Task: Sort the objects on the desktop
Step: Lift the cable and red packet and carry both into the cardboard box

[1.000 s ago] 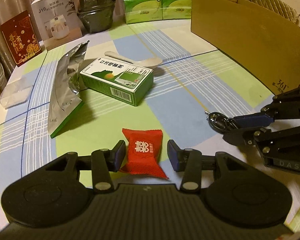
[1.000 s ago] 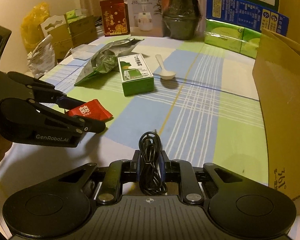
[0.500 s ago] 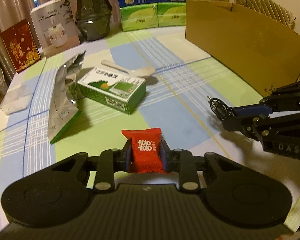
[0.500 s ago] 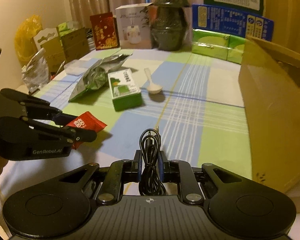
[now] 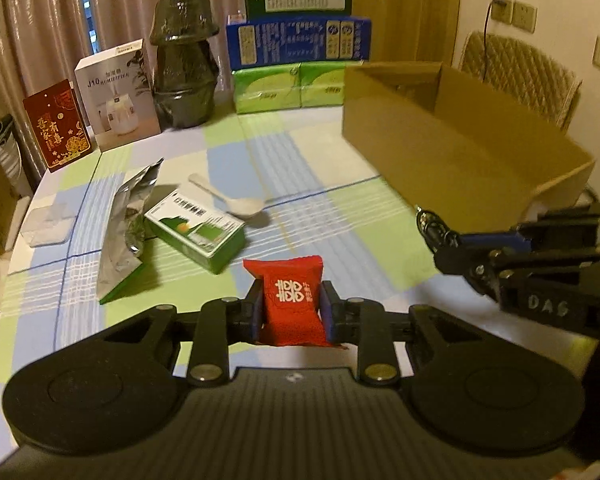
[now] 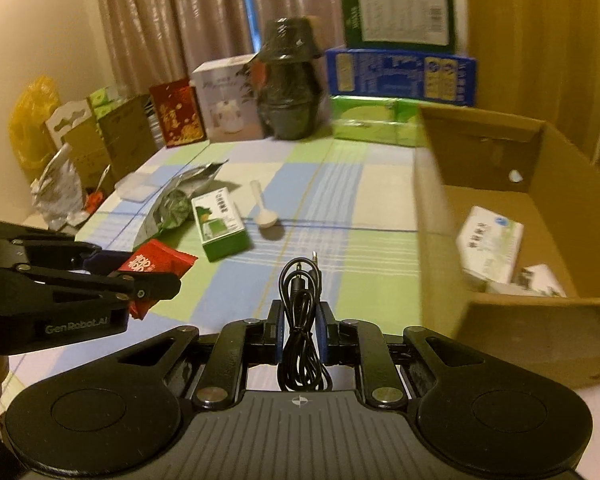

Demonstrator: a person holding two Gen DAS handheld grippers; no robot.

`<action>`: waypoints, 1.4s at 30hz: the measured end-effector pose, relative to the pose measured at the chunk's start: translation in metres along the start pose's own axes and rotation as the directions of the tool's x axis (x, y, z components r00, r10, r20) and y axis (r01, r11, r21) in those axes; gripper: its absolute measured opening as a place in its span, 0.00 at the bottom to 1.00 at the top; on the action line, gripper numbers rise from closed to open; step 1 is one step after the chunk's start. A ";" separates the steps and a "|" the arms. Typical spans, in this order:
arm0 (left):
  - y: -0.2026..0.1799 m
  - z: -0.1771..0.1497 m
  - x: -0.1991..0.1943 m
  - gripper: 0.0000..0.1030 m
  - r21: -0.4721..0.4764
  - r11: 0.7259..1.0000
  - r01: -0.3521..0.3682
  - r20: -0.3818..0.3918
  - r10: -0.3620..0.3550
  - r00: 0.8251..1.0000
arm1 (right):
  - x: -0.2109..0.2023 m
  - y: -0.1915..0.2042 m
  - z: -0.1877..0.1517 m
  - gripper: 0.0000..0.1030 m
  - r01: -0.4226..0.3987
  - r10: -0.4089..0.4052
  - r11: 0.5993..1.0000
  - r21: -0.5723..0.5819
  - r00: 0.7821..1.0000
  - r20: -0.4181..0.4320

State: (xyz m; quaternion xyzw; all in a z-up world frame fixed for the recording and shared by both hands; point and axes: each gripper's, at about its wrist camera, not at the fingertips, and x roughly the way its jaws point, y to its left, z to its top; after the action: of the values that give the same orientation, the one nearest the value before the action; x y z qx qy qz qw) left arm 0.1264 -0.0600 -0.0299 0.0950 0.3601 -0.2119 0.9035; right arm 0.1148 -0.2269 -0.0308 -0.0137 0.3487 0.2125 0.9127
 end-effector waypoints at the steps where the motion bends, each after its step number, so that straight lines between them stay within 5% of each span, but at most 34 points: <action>1: -0.004 0.002 -0.005 0.23 -0.012 1.000 0.004 0.005 -0.004 1.000 | -0.008 -0.002 0.001 0.12 0.006 -0.006 1.000 0.007 1.000 0.004; 16: -0.063 0.016 -0.046 0.23 -0.039 0.998 0.053 0.035 -0.052 0.998 | -0.091 -0.049 0.007 0.12 0.091 -0.097 0.993 0.071 0.992 0.081; 42: -0.141 0.063 -0.035 0.23 0.053 0.991 0.119 0.050 -0.122 0.991 | -0.123 -0.124 0.005 0.12 0.159 -0.178 0.974 0.161 0.978 0.112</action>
State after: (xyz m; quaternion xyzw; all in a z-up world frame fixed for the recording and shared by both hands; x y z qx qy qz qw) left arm 0.0779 -0.1953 0.0371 0.0900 0.3354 -0.2776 0.8957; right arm 0.0856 -0.3857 0.0369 0.0395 0.3034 0.1074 0.9460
